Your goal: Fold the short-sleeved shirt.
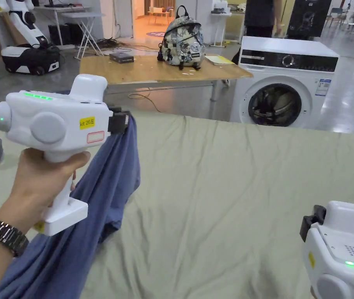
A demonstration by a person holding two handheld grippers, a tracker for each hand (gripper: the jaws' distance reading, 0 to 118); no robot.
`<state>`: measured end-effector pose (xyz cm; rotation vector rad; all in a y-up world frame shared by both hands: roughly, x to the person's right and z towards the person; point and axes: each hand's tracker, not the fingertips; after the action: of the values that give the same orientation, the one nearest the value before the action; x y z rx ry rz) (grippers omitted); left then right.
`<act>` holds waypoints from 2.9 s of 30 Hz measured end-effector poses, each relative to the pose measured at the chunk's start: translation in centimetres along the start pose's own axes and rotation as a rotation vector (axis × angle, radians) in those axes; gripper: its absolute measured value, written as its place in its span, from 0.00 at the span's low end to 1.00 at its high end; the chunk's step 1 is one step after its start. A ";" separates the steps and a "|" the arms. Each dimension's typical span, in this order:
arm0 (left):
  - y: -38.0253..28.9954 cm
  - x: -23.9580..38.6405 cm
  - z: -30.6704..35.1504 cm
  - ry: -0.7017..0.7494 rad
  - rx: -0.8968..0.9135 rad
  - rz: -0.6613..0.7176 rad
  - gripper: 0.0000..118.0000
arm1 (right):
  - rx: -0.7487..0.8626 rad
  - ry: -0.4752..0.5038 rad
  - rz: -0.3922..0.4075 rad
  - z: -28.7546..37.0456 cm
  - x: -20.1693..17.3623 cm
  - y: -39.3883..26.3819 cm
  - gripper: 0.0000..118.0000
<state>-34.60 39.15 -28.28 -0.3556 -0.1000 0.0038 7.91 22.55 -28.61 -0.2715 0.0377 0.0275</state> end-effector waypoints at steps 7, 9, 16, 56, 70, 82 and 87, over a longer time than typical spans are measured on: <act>1.4 10.9 -6.3 -0.225 -0.029 -0.005 0.00 | 0.002 -0.068 -0.022 1.2 4.1 0.2 0.00; 1.0 14.3 -7.9 -0.317 -0.046 0.044 0.00 | 0.000 -0.097 -0.029 1.5 5.4 0.0 0.00; -2.7 24.5 -10.5 -0.495 -0.140 0.024 0.00 | -0.020 -0.150 -0.048 2.4 8.8 -0.3 0.00; -17.9 0.9 -4.3 0.072 -0.328 0.279 0.00 | -0.056 -0.010 -0.010 0.6 2.5 -0.5 0.00; -17.7 -4.4 -14.5 0.035 -0.647 0.406 0.46 | -0.084 -0.015 0.002 -1.0 2.5 -1.1 0.00; -21.3 0.1 -17.6 0.138 -0.763 0.186 0.29 | -0.117 -0.050 0.013 -1.4 4.0 -2.0 0.00; -20.9 1.4 -17.0 0.108 -0.743 0.139 0.00 | -0.139 -0.048 -0.001 -2.1 4.6 -2.2 0.00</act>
<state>-31.80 13.65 -36.75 -1.1030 0.0356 0.0866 12.55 19.98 -30.24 -0.4101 -0.0121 0.0352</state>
